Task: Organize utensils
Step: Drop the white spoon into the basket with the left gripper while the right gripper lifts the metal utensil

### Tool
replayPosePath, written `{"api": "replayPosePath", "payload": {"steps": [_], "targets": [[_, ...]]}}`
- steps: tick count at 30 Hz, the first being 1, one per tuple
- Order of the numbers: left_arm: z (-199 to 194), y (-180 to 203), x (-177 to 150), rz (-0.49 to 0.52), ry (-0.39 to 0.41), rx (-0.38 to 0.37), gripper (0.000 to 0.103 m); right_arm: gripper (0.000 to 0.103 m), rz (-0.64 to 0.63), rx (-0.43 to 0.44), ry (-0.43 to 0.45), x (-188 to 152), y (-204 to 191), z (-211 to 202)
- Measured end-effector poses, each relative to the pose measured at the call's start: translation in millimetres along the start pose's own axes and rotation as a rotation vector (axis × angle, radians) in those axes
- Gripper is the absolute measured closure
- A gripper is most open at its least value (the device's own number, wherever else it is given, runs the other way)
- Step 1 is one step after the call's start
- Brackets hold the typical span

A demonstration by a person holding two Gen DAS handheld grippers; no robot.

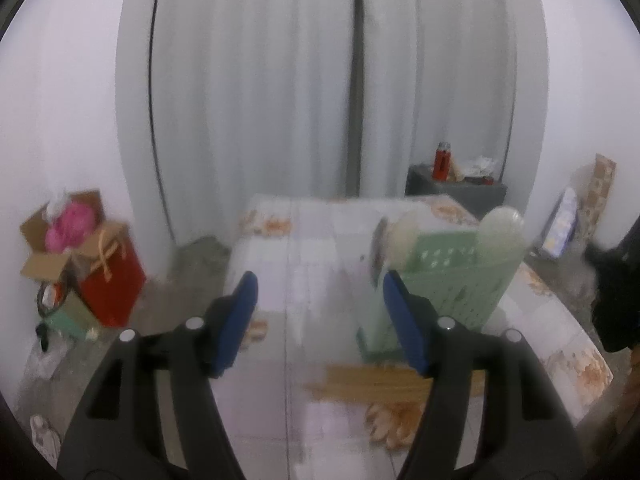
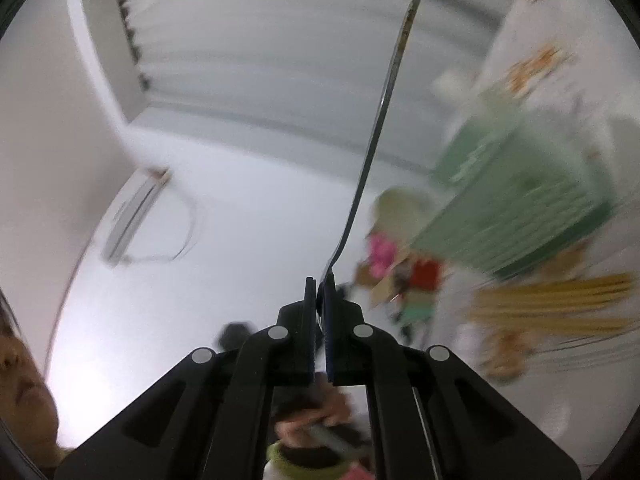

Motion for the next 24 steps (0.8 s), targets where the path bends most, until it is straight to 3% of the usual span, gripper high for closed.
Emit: {"api": "replayPosePath", "payload": {"steps": [3, 7, 19, 24], "targets": [[-7, -7, -5, -0.013, -0.009, 0.012, 0.042, 0.099, 0.025, 0.113, -0.094, -1, -3, 35], [-9, -14, -10, -0.018, -0.02, 0.026, 0.042, 0.099, 0.129, 0.201, -0.136, -2, 15, 57], [-7, -14, -18, -0.02, -0.054, 0.032, 0.042, 0.099, 0.432, 0.453, -0.02, 8, 72, 52], [-8, -12, -20, -0.016, -0.055, 0.036, 0.042, 0.098, 0.556, 0.543, 0.07, 13, 96, 46]]}}
Point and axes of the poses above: each gripper's, at about its wrist camera, not at the fingertips, and z roughly the way its jaws point, y to its right, x to its top, the point moved 1 cm from there along z, roughly the way its jaws point, and after that the axes turned 12 degrees about -y, right-handed, at the moved point
